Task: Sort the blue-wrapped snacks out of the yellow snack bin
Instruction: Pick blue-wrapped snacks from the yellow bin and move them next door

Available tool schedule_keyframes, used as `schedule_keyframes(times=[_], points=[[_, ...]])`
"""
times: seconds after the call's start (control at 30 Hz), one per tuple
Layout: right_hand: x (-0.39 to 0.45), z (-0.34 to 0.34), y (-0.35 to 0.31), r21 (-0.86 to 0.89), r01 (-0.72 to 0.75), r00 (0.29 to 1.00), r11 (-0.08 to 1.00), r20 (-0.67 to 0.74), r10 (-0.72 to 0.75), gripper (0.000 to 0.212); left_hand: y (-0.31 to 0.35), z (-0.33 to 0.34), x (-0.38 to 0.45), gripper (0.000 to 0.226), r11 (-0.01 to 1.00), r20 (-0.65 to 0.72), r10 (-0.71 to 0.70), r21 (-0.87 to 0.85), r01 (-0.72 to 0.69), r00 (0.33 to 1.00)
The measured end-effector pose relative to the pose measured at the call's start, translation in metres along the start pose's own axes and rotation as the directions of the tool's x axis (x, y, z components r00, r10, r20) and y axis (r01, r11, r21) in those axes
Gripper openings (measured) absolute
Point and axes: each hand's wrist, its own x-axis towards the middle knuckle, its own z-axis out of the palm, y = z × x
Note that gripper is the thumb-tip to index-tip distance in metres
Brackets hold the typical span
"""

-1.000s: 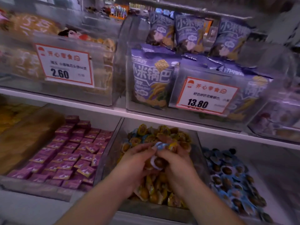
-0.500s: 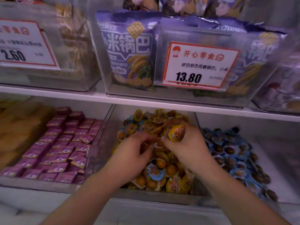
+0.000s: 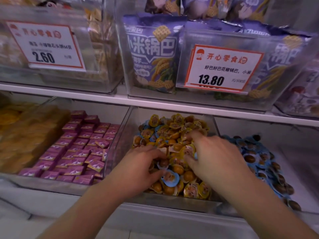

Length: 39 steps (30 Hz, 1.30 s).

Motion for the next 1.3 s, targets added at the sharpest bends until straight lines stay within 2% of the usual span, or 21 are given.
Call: schedule_keyframes(times=[0.1, 0.2, 0.33, 0.37, 0.43, 0.47, 0.5, 0.53, 0.57, 0.6, 0.63, 0.67, 0.7, 0.77, 0.87, 0.97, 1.03, 1.13, 1.2, 1.23, 1.3], points=[[-0.005, 0.007, -0.010, 0.219, 0.075, 0.967, 0.973, 0.221, -0.125, 0.046, 0.001, 0.002, 0.000, 0.036, 1.000, -0.038, -0.009, 0.003, 0.009, 0.999], [-0.008, 0.026, -0.017, 0.132, 0.124, 0.917, 0.983, 0.363, -0.164, 0.050, 0.002, 0.003, 0.004, 0.026, 0.997, -0.158, -0.076, -0.045, 0.070, 0.984], [-0.006, 0.037, -0.013, 0.196, 0.200, 0.929, 0.960, 0.274, -0.249, 0.038, 0.001, 0.004, 0.008, 0.015, 0.984, -0.252, -0.172, -0.080, 0.156, 0.953], [-0.007, 0.035, -0.010, 0.264, 0.168, 0.944, 0.950, 0.235, -0.233, 0.038, 0.002, 0.004, 0.009, 0.014, 0.976, -0.275, -0.207, -0.124, 0.179, 0.939], [-0.007, 0.028, -0.002, 0.477, -0.016, 0.985, 0.879, 0.160, -0.070, 0.036, 0.006, 0.002, 0.012, 0.013, 0.922, -0.323, -0.307, -0.333, 0.196, 0.895], [-0.007, 0.024, 0.001, 0.606, -0.123, 0.989, 0.786, 0.141, 0.046, 0.036, 0.009, 0.000, 0.014, 0.017, 0.870, -0.344, -0.355, -0.461, 0.173, 0.869], [-0.006, 0.020, 0.003, 0.746, -0.225, 0.974, 0.627, 0.155, 0.165, 0.036, 0.014, -0.001, 0.015, 0.019, 0.812, -0.366, -0.396, -0.568, 0.135, 0.843], [-0.006, 0.017, 0.003, 0.864, -0.319, 0.938, 0.390, 0.227, 0.264, 0.034, 0.021, -0.002, 0.017, 0.020, 0.767, -0.391, -0.422, -0.635, 0.093, 0.818], [-0.006, 0.014, 0.003, 0.912, -0.397, 0.885, 0.100, 0.352, 0.305, 0.031, 0.029, -0.001, 0.018, 0.019, 0.747, -0.416, -0.430, -0.662, 0.057, 0.801], [-0.006, 0.010, 0.000, 0.877, -0.446, 0.835, -0.181, 0.480, 0.268, 0.031, 0.038, 0.002, 0.018, 0.019, 0.749, -0.437, -0.419, -0.662, 0.031, 0.796], [-0.006, 0.004, -0.002, 0.791, -0.471, 0.808, -0.390, 0.564, 0.168, 0.035, 0.047, 0.006, 0.017, 0.021, 0.763, -0.447, -0.387, -0.647, 0.008, 0.806], [-0.007, -0.002, -0.004, 0.714, -0.479, 0.808, -0.511, 0.586, 0.060, 0.038, 0.057, 0.010, 0.016, 0.022, 0.791, -0.452, -0.333, -0.612, -0.015, 0.828], [-0.008, -0.006, -0.003, 0.677, -0.467, 0.822, -0.569, 0.569, 0.002, 0.038, 0.064, 0.013, 0.016, 0.020, 0.837, -0.464, -0.254, -0.546, -0.048, 0.849], [-0.010, -0.013, 0.002, 0.730, -0.408, 0.847, -0.549, 0.527, 0.070, 0.029, 0.075, 0.017, 0.018, 0.019, 0.912, -0.473, -0.067, -0.387, -0.139, 0.878], [-0.013, -0.015, 0.017, 0.853, -0.338, 0.853, -0.398, 0.456, 0.252, 0.014, 0.076, 0.024, 0.020, 0.042, 0.927, -0.401, 0.089, -0.301, -0.223, 0.912], [-0.015, -0.014, 0.041, 0.902, -0.269, 0.862, -0.339, 0.382, 0.333, 0.009, 0.070, 0.029, 0.019, 0.052, 0.950, -0.356, 0.078, -0.258, -0.178, 0.931], [-0.015, -0.013, 0.065, 0.931, -0.274, 0.845, -0.240, 0.352, 0.403, 0.010, 0.064, 0.029, 0.020, 0.048, 0.954, -0.363, 0.055, -0.255, -0.156, 0.930], [-0.015, -0.004, 0.109, 0.926, -0.377, 0.782, -0.007, 0.322, 0.534, 0.012, 0.055, 0.026, 0.025, 0.040, 0.957, -0.356, 0.015, -0.266, -0.117, 0.934], [-0.016, 0.006, 0.139, 0.839, -0.504, 0.749, 0.203, 0.308, 0.587, 0.017, 0.050, 0.024, 0.026, 0.039, 0.962, -0.348, -0.012, -0.259, -0.084, 0.937], [-0.017, 0.010, 0.153, 0.796, -0.548, 0.726, 0.255, 0.302, 0.618, 0.020, 0.048, 0.024, 0.026, 0.039, 0.966, -0.344, -0.018, -0.250, -0.073, 0.939], [-0.018, 0.015, 0.177, 0.763, -0.583, 0.669, 0.278, 0.256, 0.698, 0.024, 0.046, 0.021, 0.027, 0.037, 0.977, -0.340, -0.010, -0.203, -0.063, 0.940]])
